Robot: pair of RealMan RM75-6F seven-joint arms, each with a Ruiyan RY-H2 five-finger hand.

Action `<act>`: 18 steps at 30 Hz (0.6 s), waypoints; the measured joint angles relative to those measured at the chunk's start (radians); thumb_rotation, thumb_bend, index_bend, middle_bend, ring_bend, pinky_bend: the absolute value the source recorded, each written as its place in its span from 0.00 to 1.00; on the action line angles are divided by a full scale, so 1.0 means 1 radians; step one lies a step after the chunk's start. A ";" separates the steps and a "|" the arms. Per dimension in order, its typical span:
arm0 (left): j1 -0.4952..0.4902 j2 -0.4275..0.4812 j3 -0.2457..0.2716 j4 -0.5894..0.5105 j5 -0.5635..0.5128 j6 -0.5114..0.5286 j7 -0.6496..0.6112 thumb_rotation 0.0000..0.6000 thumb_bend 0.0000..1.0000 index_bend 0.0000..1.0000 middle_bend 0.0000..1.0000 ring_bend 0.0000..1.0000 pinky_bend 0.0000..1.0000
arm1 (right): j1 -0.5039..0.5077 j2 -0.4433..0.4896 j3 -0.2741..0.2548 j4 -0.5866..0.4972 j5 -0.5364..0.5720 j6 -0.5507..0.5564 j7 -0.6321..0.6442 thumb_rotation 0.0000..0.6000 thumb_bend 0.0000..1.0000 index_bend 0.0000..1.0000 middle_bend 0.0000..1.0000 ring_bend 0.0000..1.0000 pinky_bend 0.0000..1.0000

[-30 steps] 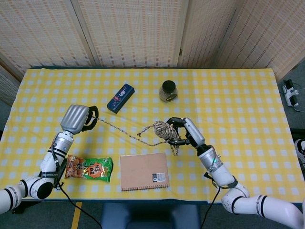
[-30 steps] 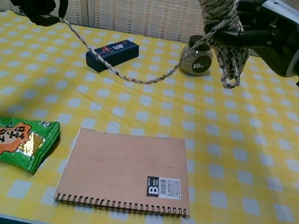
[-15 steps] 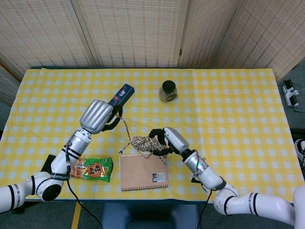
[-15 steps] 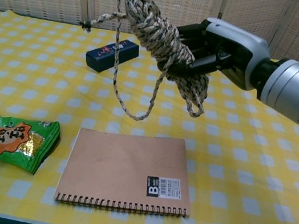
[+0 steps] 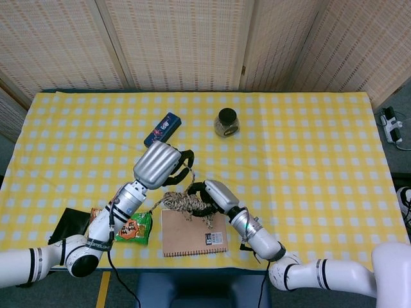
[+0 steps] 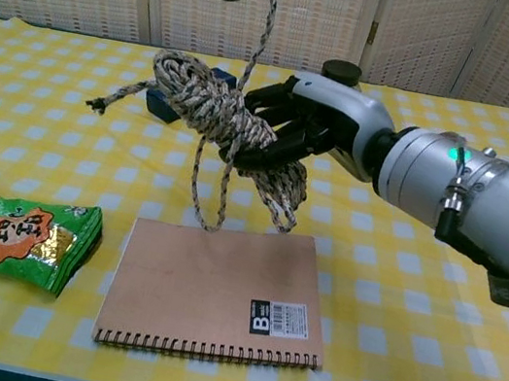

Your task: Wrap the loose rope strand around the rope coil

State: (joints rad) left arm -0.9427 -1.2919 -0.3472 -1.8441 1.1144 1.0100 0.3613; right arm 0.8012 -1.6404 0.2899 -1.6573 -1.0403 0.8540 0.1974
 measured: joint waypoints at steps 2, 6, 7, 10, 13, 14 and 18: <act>0.001 -0.002 0.002 -0.008 0.001 0.005 -0.009 1.00 0.53 0.65 0.87 0.77 0.74 | 0.006 -0.015 0.009 0.004 0.049 0.006 -0.022 1.00 0.71 0.99 0.80 0.83 0.74; 0.007 -0.001 0.008 -0.021 0.014 0.020 -0.023 1.00 0.53 0.65 0.87 0.77 0.74 | 0.018 -0.048 0.039 0.013 0.162 0.023 -0.049 1.00 0.71 0.99 0.80 0.83 0.74; 0.011 0.000 0.010 -0.024 0.019 0.026 -0.028 1.00 0.53 0.65 0.87 0.77 0.74 | 0.021 -0.057 0.048 0.016 0.191 0.029 -0.054 1.00 0.71 0.99 0.80 0.83 0.74; 0.022 0.007 0.017 -0.036 0.033 0.037 -0.046 1.00 0.53 0.65 0.87 0.77 0.74 | 0.029 -0.100 0.090 0.030 0.282 0.070 -0.066 1.00 0.71 0.99 0.80 0.83 0.74; 0.040 0.017 0.029 -0.049 0.057 0.050 -0.070 1.00 0.53 0.65 0.87 0.77 0.74 | 0.030 -0.154 0.141 0.050 0.331 0.134 -0.057 1.00 0.71 0.99 0.80 0.83 0.74; 0.047 0.020 0.034 -0.054 0.067 0.054 -0.080 1.00 0.53 0.65 0.87 0.77 0.74 | 0.028 -0.176 0.163 0.062 0.338 0.159 -0.045 1.00 0.71 0.99 0.80 0.83 0.74; 0.081 0.029 0.059 -0.064 0.111 0.074 -0.140 1.00 0.53 0.65 0.87 0.77 0.74 | 0.015 -0.221 0.223 0.096 0.343 0.203 0.017 1.00 0.71 0.99 0.80 0.83 0.74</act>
State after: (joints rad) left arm -0.8622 -1.2627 -0.2884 -1.9084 1.2256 1.0839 0.2216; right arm 0.8164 -1.8618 0.5126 -1.5615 -0.6975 1.0570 0.2147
